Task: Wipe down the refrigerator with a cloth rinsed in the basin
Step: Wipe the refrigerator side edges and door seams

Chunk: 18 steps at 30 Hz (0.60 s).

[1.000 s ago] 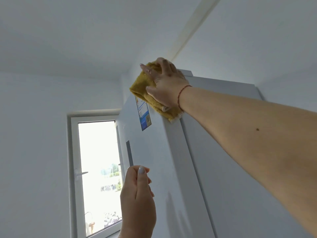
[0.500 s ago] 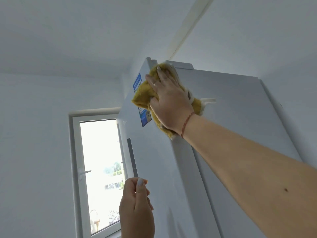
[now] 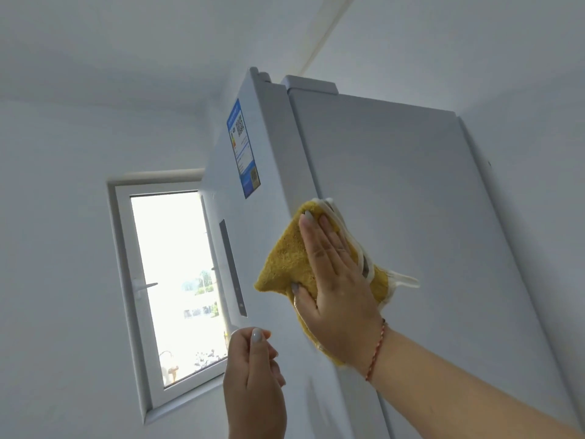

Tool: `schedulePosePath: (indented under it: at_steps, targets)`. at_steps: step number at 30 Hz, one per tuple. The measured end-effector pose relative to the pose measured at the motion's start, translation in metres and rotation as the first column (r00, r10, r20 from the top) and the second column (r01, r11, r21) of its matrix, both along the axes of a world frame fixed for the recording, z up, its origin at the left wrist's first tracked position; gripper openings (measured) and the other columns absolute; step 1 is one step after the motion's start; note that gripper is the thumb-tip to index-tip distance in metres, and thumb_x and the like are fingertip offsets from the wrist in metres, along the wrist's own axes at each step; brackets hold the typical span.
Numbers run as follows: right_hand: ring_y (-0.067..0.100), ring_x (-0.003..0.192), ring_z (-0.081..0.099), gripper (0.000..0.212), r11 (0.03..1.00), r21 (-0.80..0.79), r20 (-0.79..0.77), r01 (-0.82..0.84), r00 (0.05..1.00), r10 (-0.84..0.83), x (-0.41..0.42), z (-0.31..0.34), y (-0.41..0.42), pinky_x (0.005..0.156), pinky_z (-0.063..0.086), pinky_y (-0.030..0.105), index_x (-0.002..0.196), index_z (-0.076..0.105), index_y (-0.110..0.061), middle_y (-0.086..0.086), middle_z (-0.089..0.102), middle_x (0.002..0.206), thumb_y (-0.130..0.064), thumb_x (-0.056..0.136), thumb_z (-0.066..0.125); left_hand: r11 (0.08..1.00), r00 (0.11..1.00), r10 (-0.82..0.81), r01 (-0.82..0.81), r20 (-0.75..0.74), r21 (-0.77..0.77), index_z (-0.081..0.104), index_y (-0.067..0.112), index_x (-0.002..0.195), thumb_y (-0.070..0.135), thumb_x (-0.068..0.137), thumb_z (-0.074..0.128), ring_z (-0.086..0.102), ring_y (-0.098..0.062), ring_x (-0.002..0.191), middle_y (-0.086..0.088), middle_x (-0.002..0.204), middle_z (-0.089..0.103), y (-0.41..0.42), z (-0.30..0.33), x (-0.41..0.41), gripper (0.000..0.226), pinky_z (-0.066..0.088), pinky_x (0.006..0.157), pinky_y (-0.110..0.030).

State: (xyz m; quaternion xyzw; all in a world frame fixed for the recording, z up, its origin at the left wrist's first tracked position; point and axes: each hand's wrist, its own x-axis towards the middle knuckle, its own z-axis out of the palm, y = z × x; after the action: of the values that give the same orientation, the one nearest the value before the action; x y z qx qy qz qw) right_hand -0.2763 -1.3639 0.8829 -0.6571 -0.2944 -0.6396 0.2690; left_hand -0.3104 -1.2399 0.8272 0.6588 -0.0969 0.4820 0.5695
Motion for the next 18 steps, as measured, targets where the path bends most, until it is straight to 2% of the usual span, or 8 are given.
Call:
schedulePosePath:
  at_steps: [2,8,11,15,18]
  targets:
    - [0.020,0.147,0.011,0.075,1.000,0.011,-0.020,0.006,1.000,-0.006,-0.003,-0.024,0.000,0.119,0.015,0.037,0.150,0.015,-0.006,0.006,0.014,0.158,-0.031,0.087,0.050,1.000,0.999,-0.009,0.008,-0.041,-0.015,0.056,0.012,0.084,0.017,0.102,0.035,0.045,-0.022,0.048,-0.012,0.068,0.052,-0.001,-0.012,-0.003,0.028,0.036,0.048,-0.034]
    - [0.025,0.146,0.015,0.073,0.997,-0.020,-0.051,0.076,0.996,-0.077,-0.005,-0.093,0.000,0.117,0.019,0.043,0.149,0.019,-0.009,0.006,0.015,0.158,-0.031,0.087,0.050,0.998,0.991,-0.052,0.048,-0.120,-0.038,0.054,0.012,0.080,0.019,0.101,0.034,0.043,-0.021,0.051,-0.008,0.062,0.050,-0.002,-0.043,-0.013,0.030,0.034,0.048,-0.033]
    - [0.027,0.145,0.019,0.071,0.992,-0.002,-0.077,0.130,0.989,-0.129,-0.006,-0.127,0.001,0.112,0.028,0.050,0.149,0.017,-0.010,0.007,0.019,0.157,-0.037,0.091,0.046,0.998,0.986,-0.060,0.055,-0.158,-0.037,0.054,0.012,0.079,0.021,0.102,0.035,0.043,-0.021,0.051,-0.009,0.061,0.050,-0.001,-0.054,-0.015,0.031,0.035,0.049,-0.033]
    - [0.030,0.143,0.022,0.064,0.986,0.019,-0.109,0.168,0.980,-0.165,-0.006,-0.159,0.001,0.108,0.032,0.054,0.149,0.014,-0.012,0.008,0.021,0.154,-0.045,0.098,0.032,0.997,0.977,-0.061,0.051,-0.202,-0.056,0.056,0.011,0.084,0.019,0.102,0.034,0.043,-0.021,0.053,-0.008,0.060,0.047,0.000,-0.067,-0.019,0.030,0.035,0.048,-0.032]
    - [0.031,0.142,0.024,0.065,0.985,0.019,-0.135,0.169,0.977,-0.165,-0.007,-0.183,0.002,0.107,0.034,0.055,0.148,0.015,-0.011,0.010,0.023,0.153,-0.047,0.098,0.034,0.997,0.970,-0.056,0.044,-0.238,-0.058,0.056,0.010,0.087,0.019,0.102,0.033,0.043,-0.020,0.053,-0.008,0.062,0.048,0.001,-0.078,-0.023,0.028,0.036,0.048,-0.032]
